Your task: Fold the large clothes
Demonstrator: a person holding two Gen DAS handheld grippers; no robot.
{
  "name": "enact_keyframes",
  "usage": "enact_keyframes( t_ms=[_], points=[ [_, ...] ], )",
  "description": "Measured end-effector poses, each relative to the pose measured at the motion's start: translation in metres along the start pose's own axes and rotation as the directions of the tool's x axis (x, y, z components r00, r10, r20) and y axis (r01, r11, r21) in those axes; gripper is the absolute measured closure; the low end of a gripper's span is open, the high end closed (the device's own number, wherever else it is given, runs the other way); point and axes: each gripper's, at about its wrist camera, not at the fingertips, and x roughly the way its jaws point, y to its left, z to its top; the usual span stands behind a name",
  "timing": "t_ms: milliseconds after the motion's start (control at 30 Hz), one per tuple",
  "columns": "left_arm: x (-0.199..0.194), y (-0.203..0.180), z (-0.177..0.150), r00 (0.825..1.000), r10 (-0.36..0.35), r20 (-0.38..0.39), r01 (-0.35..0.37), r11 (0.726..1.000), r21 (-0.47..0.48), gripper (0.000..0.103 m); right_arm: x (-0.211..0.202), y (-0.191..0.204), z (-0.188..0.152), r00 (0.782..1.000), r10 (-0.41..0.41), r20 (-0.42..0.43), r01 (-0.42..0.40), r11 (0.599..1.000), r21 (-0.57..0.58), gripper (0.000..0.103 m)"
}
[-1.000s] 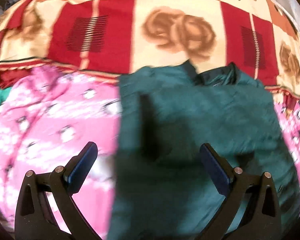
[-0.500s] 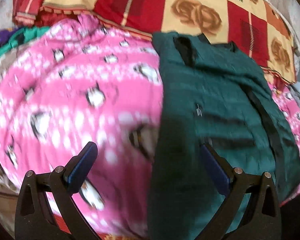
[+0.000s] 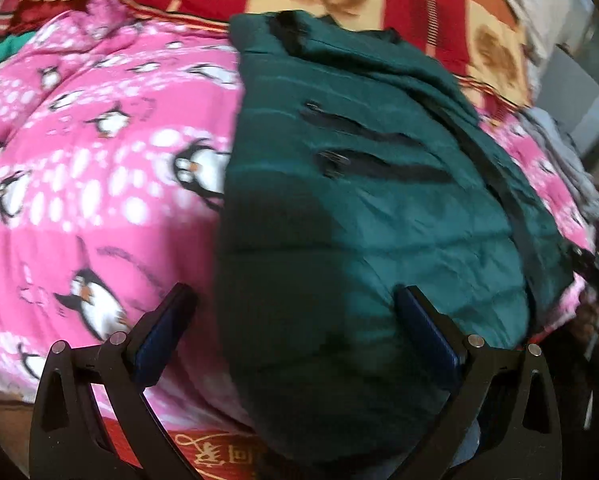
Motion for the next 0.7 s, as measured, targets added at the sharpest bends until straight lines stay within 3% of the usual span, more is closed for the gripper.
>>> enact_keyframes(
  t_ms=[67,100,300,400,467,567,700],
  points=[
    [-0.002,-0.007,-0.002,1.0,-0.01,0.019,0.01,1.0,0.027,0.008,0.002,0.008,-0.002,1.0,-0.014,-0.002,0.014,0.999,-0.049,0.037],
    [-0.002,-0.008,-0.001,1.0,-0.011,0.025,0.01,1.0,0.027,0.017,0.003,0.01,-0.001,0.999,-0.032,-0.008,0.032,0.998,-0.06,0.037],
    [-0.004,-0.006,0.008,0.998,-0.017,0.068,0.019,0.999,-0.026,0.044,0.017,0.011,-0.003,0.995,-0.098,-0.029,0.096,0.994,-0.056,0.039],
    [-0.013,-0.001,0.009,0.991,-0.073,0.108,0.079,0.996,-0.048,0.045,0.015,0.009,-0.005,0.994,-0.101,-0.028,0.099,0.992,-0.074,0.038],
    [-0.019,-0.001,0.009,0.986,-0.093,0.137,0.1,0.994,-0.04,0.045,0.005,0.013,-0.003,0.998,-0.067,0.015,0.068,0.993,-0.099,0.047],
    [-0.022,0.005,0.01,0.979,-0.125,0.159,0.136,0.989,-0.06,0.045,-0.007,0.021,-0.001,0.996,-0.03,0.089,0.042,0.989,-0.145,0.049],
    [-0.011,0.01,0.015,0.98,-0.134,0.148,0.15,0.983,-0.107,0.045,0.016,0.01,-0.005,0.998,-0.067,-0.003,0.066,0.993,-0.097,0.048]
  ],
)
